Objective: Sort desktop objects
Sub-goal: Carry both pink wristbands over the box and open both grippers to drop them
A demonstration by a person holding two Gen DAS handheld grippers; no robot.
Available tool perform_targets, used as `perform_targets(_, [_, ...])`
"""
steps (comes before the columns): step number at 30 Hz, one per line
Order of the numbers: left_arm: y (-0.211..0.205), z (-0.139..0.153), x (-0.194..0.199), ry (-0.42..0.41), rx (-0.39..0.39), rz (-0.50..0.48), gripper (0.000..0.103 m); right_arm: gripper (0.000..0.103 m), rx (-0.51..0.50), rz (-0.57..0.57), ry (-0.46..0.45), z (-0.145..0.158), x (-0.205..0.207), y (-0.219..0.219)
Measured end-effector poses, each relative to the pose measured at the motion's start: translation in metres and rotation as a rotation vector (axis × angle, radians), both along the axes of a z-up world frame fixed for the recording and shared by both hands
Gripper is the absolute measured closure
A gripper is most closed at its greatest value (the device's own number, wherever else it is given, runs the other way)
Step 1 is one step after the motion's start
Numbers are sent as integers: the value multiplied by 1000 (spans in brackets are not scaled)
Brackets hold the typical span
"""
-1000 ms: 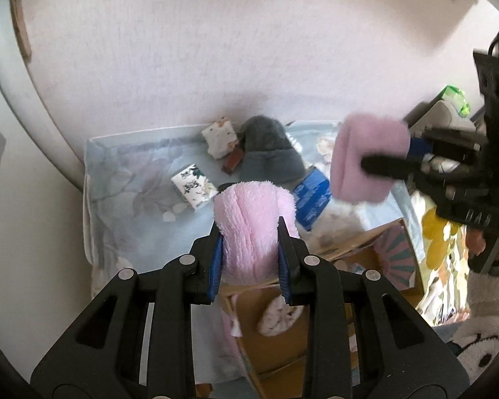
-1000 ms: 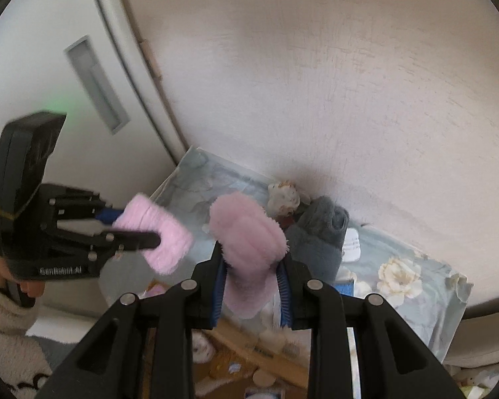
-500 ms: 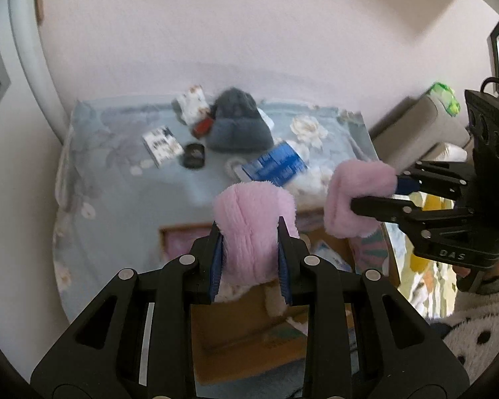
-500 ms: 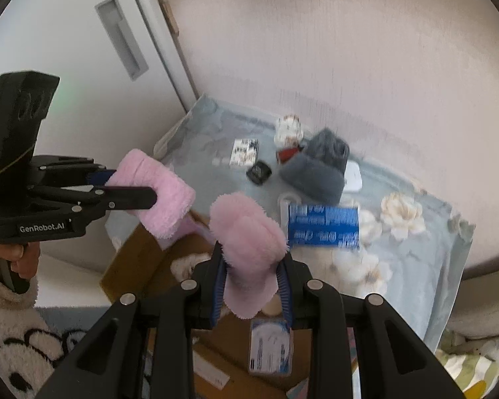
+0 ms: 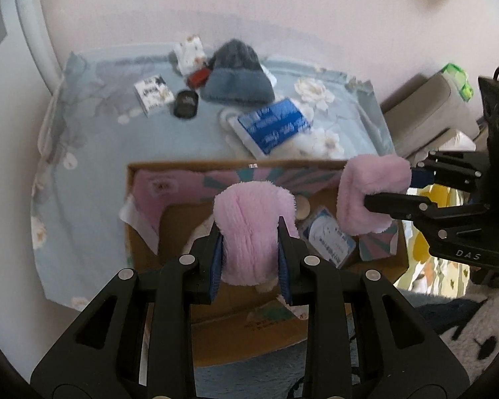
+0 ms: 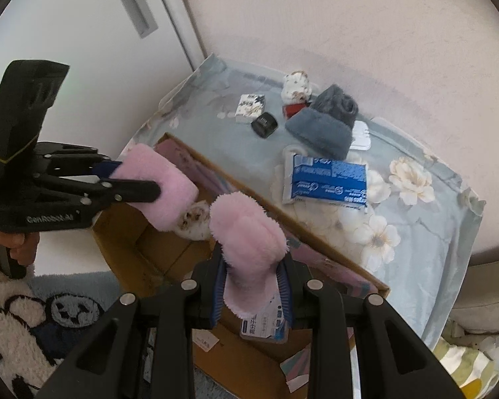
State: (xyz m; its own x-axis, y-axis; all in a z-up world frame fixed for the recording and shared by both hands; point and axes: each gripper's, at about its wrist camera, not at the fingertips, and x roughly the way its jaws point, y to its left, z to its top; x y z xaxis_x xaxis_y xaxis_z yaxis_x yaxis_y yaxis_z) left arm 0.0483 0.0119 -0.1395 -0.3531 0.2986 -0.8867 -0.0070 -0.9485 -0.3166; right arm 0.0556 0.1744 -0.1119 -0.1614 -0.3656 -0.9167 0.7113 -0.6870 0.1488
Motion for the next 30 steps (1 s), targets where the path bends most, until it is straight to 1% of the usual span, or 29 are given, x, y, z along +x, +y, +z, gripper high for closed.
perform_targets(2, [3, -6, -1, -20, -7, 3, 79, 77, 4, 5, -6, -4, 2, -1])
perform_targets(8, [3, -9, -2, -35, -15, 12, 78, 77, 16, 8, -36, -16, 7, 1])
perform_targets(16, [7, -17, -5, -74, -50, -22, 78, 77, 38, 1, -78, -31, 9, 3])
perform_targets(19, [9, -21, -6, -91, -69, -27, 78, 77, 47, -8, -84, -35, 8, 3])
perform_targets(26, [8, -22, -7, -101, -78, -26, 78, 77, 49, -27, -96, -38, 8, 3])
perform_targets(28, [7, -25, -9, -120, -77, -33, 71, 75, 58, -31, -103, -40, 8, 2])
perform_targets(29, [7, -26, -9, -134, -77, -37, 58, 72, 66, -33, -104, -41, 8, 1])
perform_targets(30, [9, -28, -9, -142, -86, -42, 36, 68, 72, -31, -106, -42, 8, 1])
